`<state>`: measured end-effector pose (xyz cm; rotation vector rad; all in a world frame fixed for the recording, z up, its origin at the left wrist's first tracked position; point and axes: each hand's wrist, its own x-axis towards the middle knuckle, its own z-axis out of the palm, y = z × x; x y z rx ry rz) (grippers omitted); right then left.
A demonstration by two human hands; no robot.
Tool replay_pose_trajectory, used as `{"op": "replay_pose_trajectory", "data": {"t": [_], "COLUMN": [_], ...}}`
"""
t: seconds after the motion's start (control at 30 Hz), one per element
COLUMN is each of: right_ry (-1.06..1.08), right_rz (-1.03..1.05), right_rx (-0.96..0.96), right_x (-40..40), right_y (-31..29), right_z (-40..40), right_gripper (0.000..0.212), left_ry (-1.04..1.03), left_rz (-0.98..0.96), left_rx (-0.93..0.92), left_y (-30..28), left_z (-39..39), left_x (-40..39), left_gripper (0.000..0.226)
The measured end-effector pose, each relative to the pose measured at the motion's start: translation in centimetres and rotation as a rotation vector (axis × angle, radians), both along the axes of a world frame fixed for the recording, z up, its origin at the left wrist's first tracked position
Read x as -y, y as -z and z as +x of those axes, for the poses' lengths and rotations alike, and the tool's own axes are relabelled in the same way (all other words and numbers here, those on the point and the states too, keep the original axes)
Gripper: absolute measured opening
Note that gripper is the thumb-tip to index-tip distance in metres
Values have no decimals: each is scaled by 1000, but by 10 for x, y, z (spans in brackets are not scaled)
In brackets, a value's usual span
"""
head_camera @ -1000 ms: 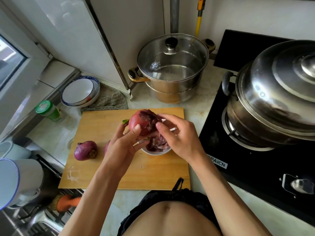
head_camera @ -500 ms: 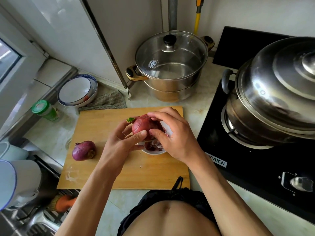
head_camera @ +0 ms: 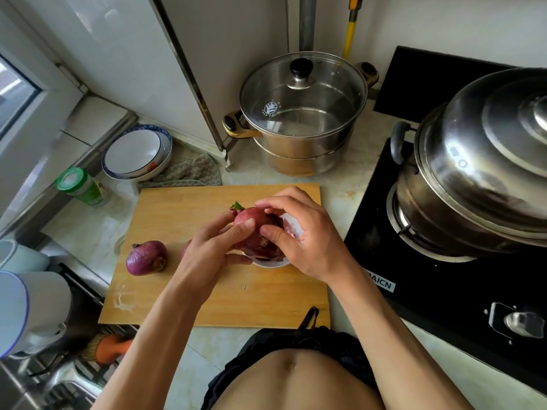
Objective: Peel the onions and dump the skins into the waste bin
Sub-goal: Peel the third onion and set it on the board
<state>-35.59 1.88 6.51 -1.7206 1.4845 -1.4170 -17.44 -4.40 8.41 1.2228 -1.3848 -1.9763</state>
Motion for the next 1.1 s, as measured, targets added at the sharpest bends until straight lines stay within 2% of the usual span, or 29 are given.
{"op": "replay_pose_trajectory", "data": {"t": [0.37, 0.7, 0.87, 1.0, 1.1], "right_ry": [16, 83, 79, 91, 95], "right_rz": [11, 86, 99, 89, 71], "right_rx": [-5, 137, 191, 140, 120], "right_x": [-1, -4, -2, 0, -1], "right_y": [-4, 1, 3, 3, 1], "right_z": [1, -6, -10, -10, -9], "right_gripper": [23, 32, 15, 8, 5], "left_ry": [-15, -9, -1, -2, -33], "left_rz": [27, 35, 35, 39, 52], "left_rx": [-16, -13, -1, 1, -4], "left_y": [-1, -5, -4, -6, -7], "left_z": [0, -2, -1, -1, -2], "left_x": [-2, -2, -2, -3, -3], "left_gripper": [54, 55, 58, 57, 48]}}
